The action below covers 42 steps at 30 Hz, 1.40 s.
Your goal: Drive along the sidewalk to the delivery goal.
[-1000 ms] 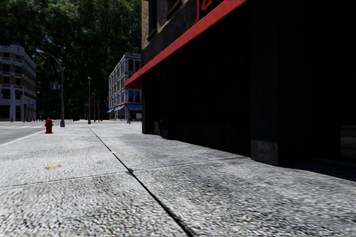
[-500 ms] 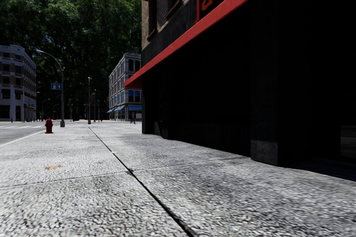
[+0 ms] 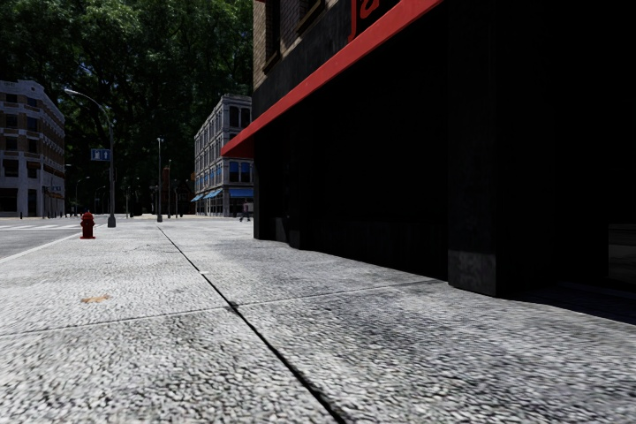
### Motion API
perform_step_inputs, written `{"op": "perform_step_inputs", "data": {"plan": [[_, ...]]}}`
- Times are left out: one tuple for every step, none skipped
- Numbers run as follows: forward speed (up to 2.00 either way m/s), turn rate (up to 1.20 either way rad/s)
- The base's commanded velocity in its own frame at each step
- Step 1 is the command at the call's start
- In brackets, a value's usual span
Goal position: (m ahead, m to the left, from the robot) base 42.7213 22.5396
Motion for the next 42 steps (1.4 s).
{"op": "perform_step_inputs", "data": {"plan": [[0.12, 0.0], [0.44, 0.0], [0.76, 0.0], [0.76, 0.0], [1.07, 0.0], [1.2, 0.0], [1.4, 0.0], [1.4, 0.0], [1.62, 0.0], [2.0, 0.0], [2.0, 0.0], [2.0, 0.0], [2.0, 0.0], [2.0, 0.0], [2.0, 0.0], [2.0, 0.0], [2.0, 0.01], [2.0, 0.06], [2.0, 0.06], [2.0, 0.09], [2.0, 0.11], [2.0, 0.11], [2.0, 0.11], [2.0, 0.12], [2.0, 0.12], [2.0, 0.12], [2.0, 0.12], [2.0, 0.13], [2.0, 0.17], [2.0, 0.17], [2.0, 0.2], [2.0, 0.21], [2.0, 0.21], [2.0, 0.21], [2.0, 0.21], [2.0, 0.22], [2.0, 0.23], [2.0, 0.23], [2.0, 0.26], [2.0, 0.27], [2.0, 0.28], [2.0, 0.28]]}}
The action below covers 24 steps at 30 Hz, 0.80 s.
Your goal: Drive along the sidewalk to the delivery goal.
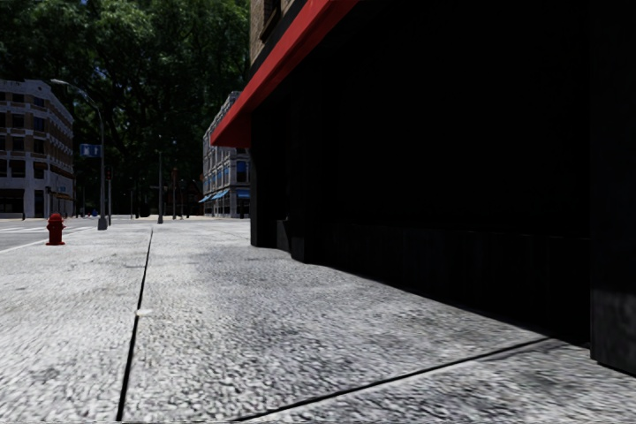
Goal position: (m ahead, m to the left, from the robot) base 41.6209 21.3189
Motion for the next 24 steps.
{"op": "perform_step_inputs", "data": {"plan": [[2.0, 0.29], [2.0, 0.3], [2.0, 0.3], [2.0, 0.3], [2.0, 0.31], [2.0, 0.31], [2.0, 0.31], [2.0, 0.34], [2.0, 0.38], [2.0, 0.4], [2.0, 0.4], [2.0, 0.41], [2.0, 0.42], [2.0, 0.42], [2.0, 0.42], [2.0, 0.42], [2.0, 0.42], [2.0, 0.42], [2.0, 0.42], [2.0, 0.42], [2.0, 0.43], [2.0, 0.43], [2.0, 0.43], [2.0, 0.43]]}}
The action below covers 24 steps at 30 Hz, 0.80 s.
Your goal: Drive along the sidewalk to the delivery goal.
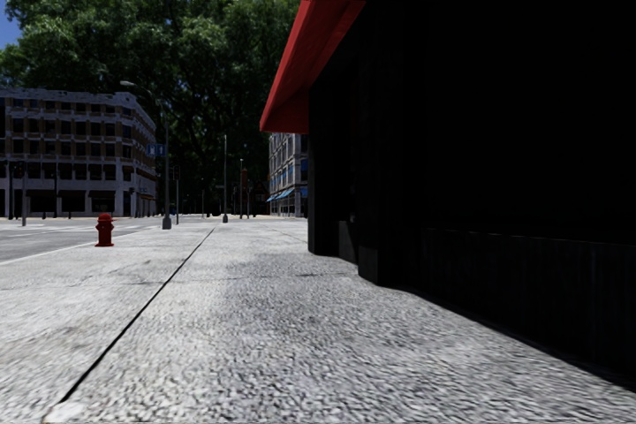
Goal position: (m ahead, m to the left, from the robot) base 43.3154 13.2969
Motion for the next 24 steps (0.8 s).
{"op": "perform_step_inputs", "data": {"plan": [[2.0, 0.43], [2.0, 0.43], [2.0, 0.43], [2.0, 0.43], [2.0, 0.43], [2.0, 0.43], [2.0, 0.43], [2.0, 0.43], [2.0, 0.43], [2.0, 0.43], [2.0, 0.43], [2.0, 0.43], [2.0, 0.43], [2.0, 0.43], [2.0, 0.43], [2.0, 0.43], [2.0, 0.43], [2.0, 0.43], [2.0, 0.43], [2.0, 0.43], [2.0, 0.43], [2.0, 0.43], [2.0, 0.43], [2.0, 0.43]]}}
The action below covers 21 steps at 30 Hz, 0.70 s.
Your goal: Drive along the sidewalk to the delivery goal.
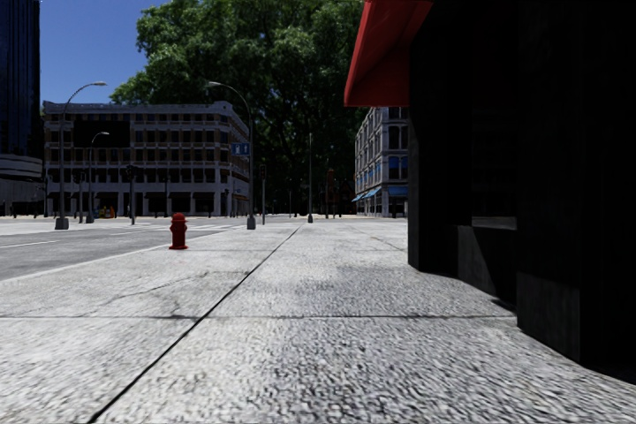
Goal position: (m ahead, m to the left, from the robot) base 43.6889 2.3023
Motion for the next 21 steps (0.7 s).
{"op": "perform_step_inputs", "data": {"plan": [[2.0, 0.43], [2.0, 0.43], [2.0, 0.43], [2.0, 0.43], [2.0, 0.43], [2.0, 0.43], [2.0, 0.43], [2.0, 0.4], [2.0, 0.23], [2.0, 0.0], [2.0, 0.0], [2.0, 0.0], [2.0, 0.0], [2.0, 0.0], [2.0, 0.0], [2.0, 0.0], [2.0, 0.0], [2.0, 0.0], [2.0, 0.0], [2.0, 0.0], [2.0, 0.0]]}}
